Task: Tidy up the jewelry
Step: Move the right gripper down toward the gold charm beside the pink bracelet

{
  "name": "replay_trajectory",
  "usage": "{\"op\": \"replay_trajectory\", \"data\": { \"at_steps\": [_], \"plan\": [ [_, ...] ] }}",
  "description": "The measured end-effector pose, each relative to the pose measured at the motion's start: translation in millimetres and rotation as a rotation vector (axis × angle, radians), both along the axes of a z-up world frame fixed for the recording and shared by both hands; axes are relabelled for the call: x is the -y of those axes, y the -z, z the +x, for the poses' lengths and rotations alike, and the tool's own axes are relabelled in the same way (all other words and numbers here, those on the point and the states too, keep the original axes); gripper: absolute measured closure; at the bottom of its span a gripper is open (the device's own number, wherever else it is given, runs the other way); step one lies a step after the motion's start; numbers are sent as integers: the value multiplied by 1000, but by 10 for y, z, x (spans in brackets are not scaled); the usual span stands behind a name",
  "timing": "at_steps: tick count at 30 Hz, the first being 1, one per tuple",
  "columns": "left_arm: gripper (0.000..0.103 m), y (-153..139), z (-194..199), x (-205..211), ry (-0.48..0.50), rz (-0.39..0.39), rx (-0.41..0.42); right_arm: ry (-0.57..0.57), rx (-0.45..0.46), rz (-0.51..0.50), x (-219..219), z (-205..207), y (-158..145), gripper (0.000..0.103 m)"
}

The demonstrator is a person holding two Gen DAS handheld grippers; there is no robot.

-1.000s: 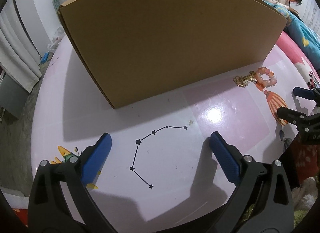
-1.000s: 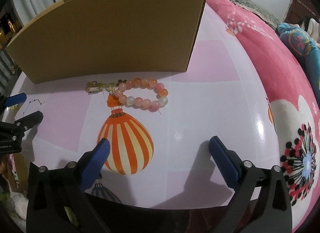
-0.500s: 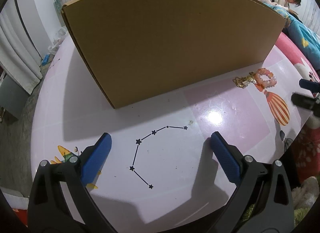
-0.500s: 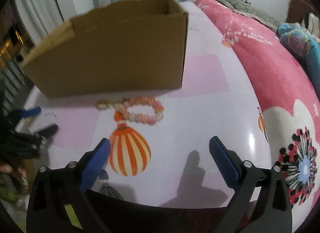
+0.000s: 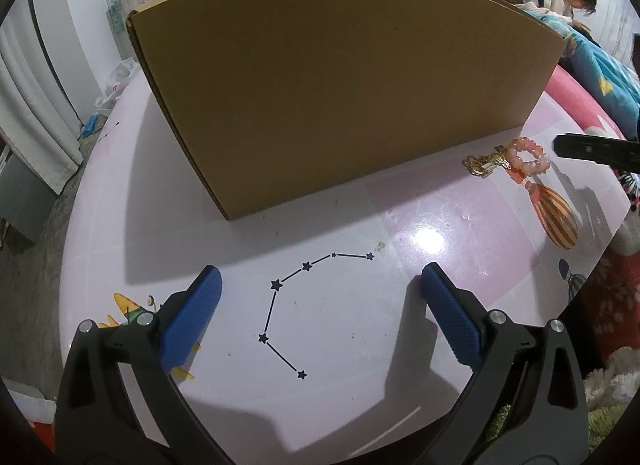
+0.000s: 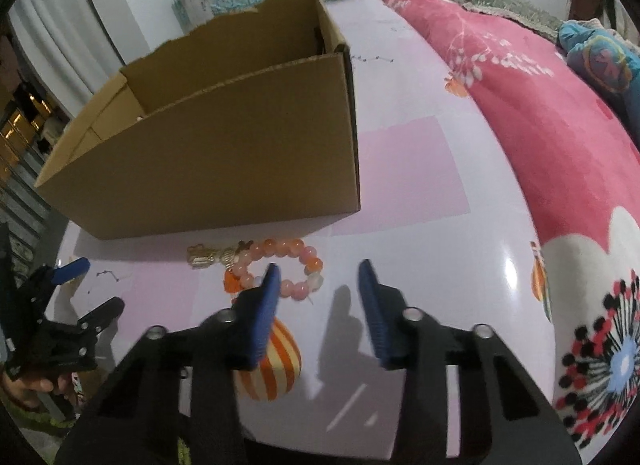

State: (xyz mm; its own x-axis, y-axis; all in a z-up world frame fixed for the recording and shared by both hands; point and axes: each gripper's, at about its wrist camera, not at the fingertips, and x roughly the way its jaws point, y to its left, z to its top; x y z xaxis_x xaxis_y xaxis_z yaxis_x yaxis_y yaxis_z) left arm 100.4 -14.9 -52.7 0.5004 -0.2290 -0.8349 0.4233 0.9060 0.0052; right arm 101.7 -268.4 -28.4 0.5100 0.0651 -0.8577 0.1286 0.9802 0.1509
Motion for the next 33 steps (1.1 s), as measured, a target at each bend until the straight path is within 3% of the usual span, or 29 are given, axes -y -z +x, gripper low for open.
{"op": "replay_trajectory", "data": {
  "at_steps": [7,11,14,16,25,28,33],
  "plan": [
    [7,-1,9,-12,1,-1,1,-26,-60,-13,-55,153,136,93],
    [7,-1,9,-9,2,-2,4,-9,-27,45,9,124,70,94],
    [7,0,9,-8,2,-1,4,27,10,161,170,59,-32,94],
    [7,1,8,-7,1,-1,4,52,20,187,271,13,-70,94],
    [7,0,5,10,-11,-1,6,124,-47,114,440,-66,76,89],
    [7,0,4,12,-10,-2,8,118,-17,74,400,-88,12,74],
    [7,-9,13,25,-3,0,2,56,60,49,314,-166,-135,72]
  ]
}}
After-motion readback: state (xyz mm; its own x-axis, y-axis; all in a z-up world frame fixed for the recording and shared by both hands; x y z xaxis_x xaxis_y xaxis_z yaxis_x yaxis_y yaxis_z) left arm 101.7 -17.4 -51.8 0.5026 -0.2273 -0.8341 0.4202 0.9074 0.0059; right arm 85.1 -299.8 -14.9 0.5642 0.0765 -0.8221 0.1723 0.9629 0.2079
